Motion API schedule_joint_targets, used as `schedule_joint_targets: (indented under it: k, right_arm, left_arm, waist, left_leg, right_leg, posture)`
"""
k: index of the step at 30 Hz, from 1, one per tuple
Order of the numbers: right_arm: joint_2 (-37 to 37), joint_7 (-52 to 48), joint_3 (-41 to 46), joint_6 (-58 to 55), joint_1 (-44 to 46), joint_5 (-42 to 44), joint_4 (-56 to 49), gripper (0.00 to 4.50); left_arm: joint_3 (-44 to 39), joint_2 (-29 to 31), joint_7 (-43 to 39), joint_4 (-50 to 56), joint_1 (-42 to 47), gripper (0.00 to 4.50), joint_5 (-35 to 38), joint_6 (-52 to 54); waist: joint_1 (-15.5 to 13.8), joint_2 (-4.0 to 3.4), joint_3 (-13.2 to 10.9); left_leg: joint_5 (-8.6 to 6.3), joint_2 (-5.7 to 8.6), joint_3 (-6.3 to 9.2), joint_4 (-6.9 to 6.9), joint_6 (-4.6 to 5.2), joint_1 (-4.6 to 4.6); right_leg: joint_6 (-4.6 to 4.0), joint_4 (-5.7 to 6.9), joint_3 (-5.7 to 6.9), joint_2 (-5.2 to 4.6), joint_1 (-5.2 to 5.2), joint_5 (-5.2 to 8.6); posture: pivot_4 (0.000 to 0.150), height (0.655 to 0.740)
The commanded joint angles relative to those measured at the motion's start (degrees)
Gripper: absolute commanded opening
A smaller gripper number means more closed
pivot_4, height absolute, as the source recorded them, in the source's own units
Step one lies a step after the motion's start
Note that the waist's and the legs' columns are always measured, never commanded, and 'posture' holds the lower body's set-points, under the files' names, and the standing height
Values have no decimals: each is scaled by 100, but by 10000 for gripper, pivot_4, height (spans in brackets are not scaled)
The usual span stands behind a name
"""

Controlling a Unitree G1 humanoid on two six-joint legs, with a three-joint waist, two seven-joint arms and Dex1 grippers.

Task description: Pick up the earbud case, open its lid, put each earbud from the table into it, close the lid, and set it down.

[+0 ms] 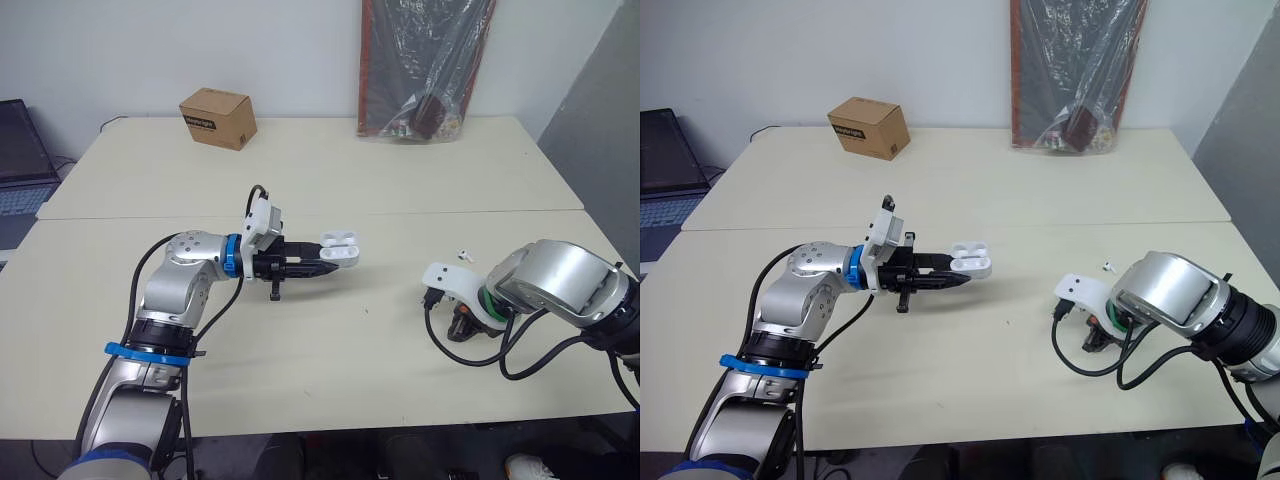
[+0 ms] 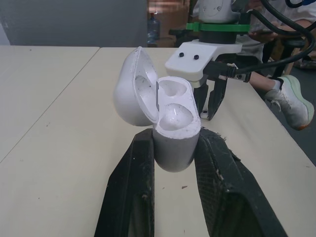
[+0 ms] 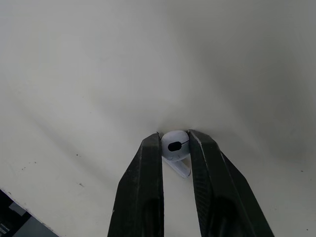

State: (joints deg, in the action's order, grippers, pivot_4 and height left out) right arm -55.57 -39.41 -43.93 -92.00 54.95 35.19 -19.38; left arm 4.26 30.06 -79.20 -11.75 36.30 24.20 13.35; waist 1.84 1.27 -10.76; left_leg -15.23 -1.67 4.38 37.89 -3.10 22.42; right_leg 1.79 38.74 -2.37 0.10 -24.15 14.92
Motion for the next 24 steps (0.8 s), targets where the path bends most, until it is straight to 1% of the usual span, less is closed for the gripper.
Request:
schedule_joint_targets:
  k: [1, 4, 6, 9, 12, 16, 18, 20, 22, 24]
  right_arm:
    - [-4, -13, -69, -50, -59, 131, -51, 3822]
    - [-11, -9, -23, -50, -80, 168, -80, 3822]
    - [-67, -26, 168, -50, -98, 213, -155, 3822]
    - [92, 35, 1195, -50, -286, 261, -355, 3822]
    - [495, 312, 2472, -39, -856, 402, -801, 3822]
    - [1406, 744, 4157, -50, -1924, 1078, -1329, 3822]
    - [2229, 1153, 4992, -50, -2307, 1178, -1550, 3822]
    - [3148, 1525, 5695, -50, -2406, 1085, -1768, 3822]
    - [4025, 1924, 6241, -50, -2300, 1069, -1856, 3822]
    - [4540, 2268, 6490, -50, -2127, 1024, -1898, 3822]
  left_arm:
    - [-89, 13, 49, 201, 0, 7753, 93, 9]
    - [-91, 14, 51, 204, -18, 7753, 90, 2]
    - [-100, 15, 75, 223, -36, 7753, 89, 3]
    - [-152, 28, 159, 198, -42, 7753, 107, 43]
    - [-216, 7, 286, 150, -39, 7753, 134, 88]
    - [-231, 6, 319, 32, -46, 7753, 155, 95]
    - [-233, -27, 330, -80, -44, 7753, 126, 26]
    - [-227, -67, 331, -178, -26, 7753, 106, -25]
    - [-197, -116, 326, -279, -5, 7753, 64, -111]
    - [-187, -172, 336, -367, 35, 7753, 39, -169]
  waist:
    - [0, 0, 0]
    - [0, 0, 0]
    - [0, 0, 0]
    - [-3, 0, 0]
    - [-8, -1, -1]
    - [-18, 1, 0]
    - [-18, -1, -1]
    - [3, -5, -3]
    - [6, -6, -3]
    - [5, -7, -4]
  left_leg:
    - [0, 0, 0, 0, 0, 0]
    - [0, 0, 0, 0, 0, 0]
    - [0, 0, 0, 0, 0, 0]
    - [0, 0, 1, 0, 0, 3]
    - [0, 1, 0, 3, 0, 10]
    - [0, 1, 6, 0, 0, 9]
    - [0, 1, 3, 0, 0, 10]
    - [0, 2, 1, 1, 0, 7]
    - [1, 1, -1, 2, 0, 0]
    - [1, -2, 4, 1, 0, -4]
  right_leg:
    - [0, 0, 0, 0, 0, 0]
    - [0, 0, 0, 0, 0, 0]
    - [0, 0, 0, 0, 0, 0]
    - [0, 0, 0, 0, -2, 0]
    - [0, 5, -1, 0, -8, 0]
    - [0, 4, 5, 1, -4, 0]
    - [0, 9, 1, 0, -5, 0]
    - [0, 14, -2, 1, -5, -1]
    - [0, 20, -4, 2, -5, -1]
    - [0, 24, -1, 7, -3, -1]
  posture:
    - [1500, 7400]
    - [1500, 7400]
    - [1500, 7400]
    - [1500, 7400]
    - [1500, 7400]
    - [1500, 7400]
    - [1500, 7400]
    - [1500, 7400]
    - [1500, 7400]
    - [1500, 7400]
